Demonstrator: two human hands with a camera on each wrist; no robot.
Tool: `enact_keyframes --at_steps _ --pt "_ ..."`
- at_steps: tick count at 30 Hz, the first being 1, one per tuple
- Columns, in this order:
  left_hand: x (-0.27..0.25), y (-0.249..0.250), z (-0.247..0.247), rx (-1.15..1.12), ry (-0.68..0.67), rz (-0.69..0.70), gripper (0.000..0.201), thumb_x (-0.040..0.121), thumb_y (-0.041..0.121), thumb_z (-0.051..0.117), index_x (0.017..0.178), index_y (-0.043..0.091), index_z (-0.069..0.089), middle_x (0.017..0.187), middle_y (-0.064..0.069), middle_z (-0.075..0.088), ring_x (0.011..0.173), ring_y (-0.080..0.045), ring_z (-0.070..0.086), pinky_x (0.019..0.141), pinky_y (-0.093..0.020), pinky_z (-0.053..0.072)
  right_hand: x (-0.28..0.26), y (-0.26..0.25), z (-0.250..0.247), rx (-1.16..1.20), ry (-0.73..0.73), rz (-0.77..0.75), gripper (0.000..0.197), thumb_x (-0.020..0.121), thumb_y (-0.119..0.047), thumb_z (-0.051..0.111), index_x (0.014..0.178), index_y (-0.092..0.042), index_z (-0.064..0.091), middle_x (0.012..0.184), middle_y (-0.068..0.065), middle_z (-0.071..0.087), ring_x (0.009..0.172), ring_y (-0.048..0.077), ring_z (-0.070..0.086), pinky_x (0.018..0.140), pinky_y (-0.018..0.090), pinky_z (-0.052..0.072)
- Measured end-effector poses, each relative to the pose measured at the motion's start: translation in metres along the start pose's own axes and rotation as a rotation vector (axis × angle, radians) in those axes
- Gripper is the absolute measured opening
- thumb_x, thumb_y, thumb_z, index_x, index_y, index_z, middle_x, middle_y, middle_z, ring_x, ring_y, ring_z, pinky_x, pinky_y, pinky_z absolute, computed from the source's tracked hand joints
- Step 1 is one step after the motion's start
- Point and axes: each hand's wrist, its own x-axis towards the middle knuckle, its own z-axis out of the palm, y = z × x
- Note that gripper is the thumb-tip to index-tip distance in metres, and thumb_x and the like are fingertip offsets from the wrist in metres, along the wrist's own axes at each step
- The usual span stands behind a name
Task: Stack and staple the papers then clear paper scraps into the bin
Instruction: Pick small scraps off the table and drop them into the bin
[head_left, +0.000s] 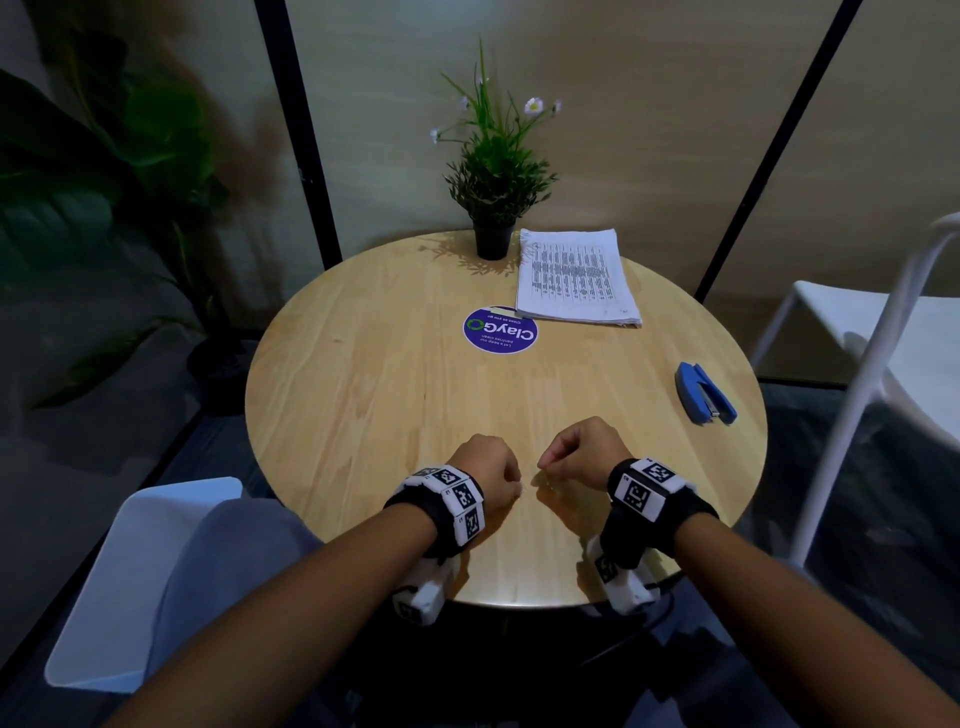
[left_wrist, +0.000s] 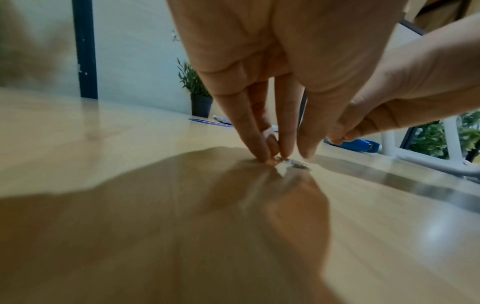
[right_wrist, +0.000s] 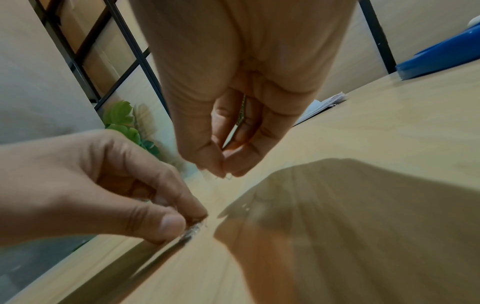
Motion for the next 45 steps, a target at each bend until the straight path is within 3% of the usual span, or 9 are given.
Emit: enact_keyframes --at_steps 3,9,13,18,21,26,33,40,45 --pt "0.002 0.002 0.002 0.006 0.0 -0.011 0.028 0.082 0.03 0.069 0.105 0.014 0.072 0.107 -0.004 0.07 0.097 -0.022 0.064 0.085 -0.03 0.051 0.0 -0.002 0.002 -0.001 -0.002 -0.003 0.019 0.077 -0.005 0.072 0.062 -0.017 0.07 0.069 -0.003 0.065 0.071 0.009 0.059 0.059 0.015 0.044" --pt "0.005 0.001 -0.001 -0.024 -0.037 -0.022 0.019 0.082 0.019 0.071 0.099 0.012 0.074 0.103 -0.006 0.073 0.097 -0.023 0.066 0.086 -0.028 0.049 0.0 -0.003 0.002 -0.003 0.011 -0.003 0.008 0.076 -0.005 0.073 0.071 -0.011 0.074 0.067 -0.004 0.065 0.068 0.007 0.058 0.06 0.015 0.044" --pt "0.004 0.002 -0.001 -0.038 -0.041 -0.028 0.018 0.083 0.018 0.07 0.098 0.011 0.075 0.103 -0.007 0.073 0.096 -0.023 0.066 0.083 -0.026 0.048 0.0 -0.001 0.002 -0.012 0.008 0.001 0.02 0.076 -0.005 0.073 0.062 -0.018 0.071 0.067 -0.004 0.065 0.068 0.007 0.058 0.059 0.015 0.044" --pt "0.003 0.001 -0.001 -0.055 -0.038 -0.028 0.021 0.084 0.013 0.067 0.104 0.013 0.073 0.11 -0.008 0.071 0.101 -0.025 0.065 0.089 -0.028 0.05 -0.001 -0.001 0.003 -0.018 0.005 -0.006 0.024 0.075 -0.004 0.073 0.058 -0.021 0.068 0.065 -0.005 0.064 0.066 0.007 0.057 0.06 0.015 0.044" --pt "0.002 0.0 -0.001 -0.116 0.001 -0.046 0.027 0.081 0.018 0.07 0.108 0.012 0.071 0.11 -0.007 0.07 0.1 -0.023 0.065 0.089 -0.029 0.053 0.0 -0.001 0.003 -0.013 0.004 -0.012 0.025 0.075 -0.004 0.074 0.057 -0.021 0.068 0.065 -0.003 0.065 0.067 0.008 0.058 0.062 0.017 0.045" --pt "0.002 0.002 0.004 -0.088 0.045 -0.154 0.033 0.077 0.034 0.073 0.098 0.008 0.07 0.099 -0.008 0.07 0.092 -0.025 0.065 0.079 -0.03 0.053 0.001 -0.001 0.004 -0.011 0.008 -0.002 0.022 0.076 -0.005 0.073 0.06 -0.019 0.069 0.07 0.0 0.067 0.073 0.012 0.06 0.066 0.019 0.047" --pt "0.011 0.005 0.004 -0.061 -0.007 -0.15 0.017 0.078 0.022 0.075 0.088 0.009 0.073 0.096 -0.011 0.073 0.091 -0.027 0.067 0.079 -0.03 0.052 0.001 -0.001 0.006 -0.017 -0.001 0.0 0.021 0.077 -0.005 0.072 0.061 -0.018 0.07 0.071 0.0 0.067 0.073 0.011 0.06 0.062 0.016 0.045" --pt "0.012 0.01 0.003 0.153 -0.112 -0.056 0.023 0.091 0.011 0.057 0.109 0.003 0.066 0.113 -0.018 0.065 0.104 -0.033 0.063 0.089 -0.034 0.049 -0.002 -0.002 0.004 -0.015 0.006 -0.008 0.014 0.076 -0.004 0.073 0.067 -0.014 0.073 0.067 -0.002 0.065 0.068 0.008 0.058 0.058 0.015 0.043" --pt "0.009 0.013 0.006 0.326 -0.124 0.016 0.021 0.092 0.011 0.051 0.109 0.004 0.062 0.112 -0.018 0.062 0.102 -0.033 0.061 0.086 -0.036 0.049 -0.004 -0.004 0.006 -0.013 0.005 -0.008 0.021 0.075 -0.003 0.073 0.061 -0.018 0.069 0.066 -0.002 0.065 0.068 0.008 0.057 0.06 0.015 0.044"
